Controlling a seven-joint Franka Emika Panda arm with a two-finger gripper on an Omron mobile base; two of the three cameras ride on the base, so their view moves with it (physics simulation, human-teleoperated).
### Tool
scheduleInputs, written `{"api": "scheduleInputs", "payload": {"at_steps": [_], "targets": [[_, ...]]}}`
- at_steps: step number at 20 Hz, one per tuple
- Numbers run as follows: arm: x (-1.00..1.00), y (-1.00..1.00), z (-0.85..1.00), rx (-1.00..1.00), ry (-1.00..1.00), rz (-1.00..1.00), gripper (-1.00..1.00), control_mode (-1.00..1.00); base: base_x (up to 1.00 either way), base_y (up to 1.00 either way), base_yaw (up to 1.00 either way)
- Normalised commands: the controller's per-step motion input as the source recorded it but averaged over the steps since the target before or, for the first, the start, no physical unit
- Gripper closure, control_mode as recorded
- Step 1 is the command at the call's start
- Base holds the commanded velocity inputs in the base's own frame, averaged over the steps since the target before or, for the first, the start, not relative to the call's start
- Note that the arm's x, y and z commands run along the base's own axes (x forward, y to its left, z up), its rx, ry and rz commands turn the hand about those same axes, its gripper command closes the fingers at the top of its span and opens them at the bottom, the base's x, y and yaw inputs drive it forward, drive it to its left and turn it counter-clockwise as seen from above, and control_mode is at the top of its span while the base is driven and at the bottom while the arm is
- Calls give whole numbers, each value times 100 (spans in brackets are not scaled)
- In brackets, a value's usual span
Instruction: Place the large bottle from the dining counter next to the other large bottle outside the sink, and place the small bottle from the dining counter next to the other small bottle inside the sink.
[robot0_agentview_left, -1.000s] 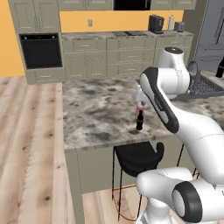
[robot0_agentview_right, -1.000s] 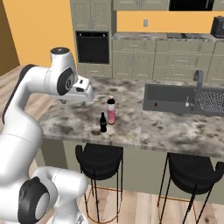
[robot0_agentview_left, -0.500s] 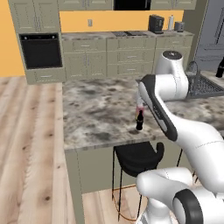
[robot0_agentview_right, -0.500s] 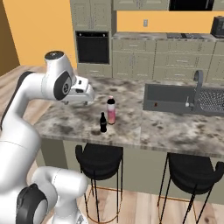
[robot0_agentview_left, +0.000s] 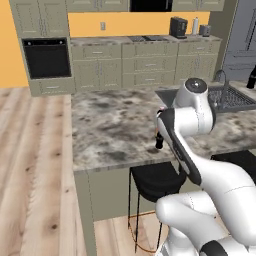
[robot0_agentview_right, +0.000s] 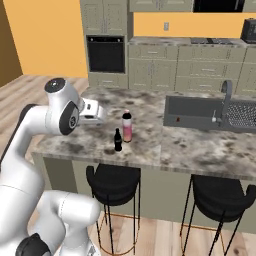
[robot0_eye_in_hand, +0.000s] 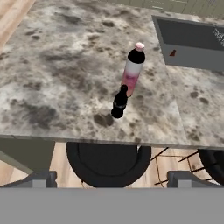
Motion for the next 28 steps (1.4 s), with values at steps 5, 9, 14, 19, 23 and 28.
{"api": "scheduleInputs", "payload": {"at_steps": [5,9,14,19,23,28], "targets": [[12,-13,0,0,-2,-1,-100,-100,0,0,0],[19,-16,0,0,0,-1,-100,-100,0,0,0],[22,-12,0,0,0,-1,-100,-100,0,0,0],[24,-11,0,1,0,0,-100,-100,0,0,0],[29,-16,0,3,0,0,-100,-100,0,0,0],[36,-17,0,6,0,0,-100,-100,0,0,0]]}}
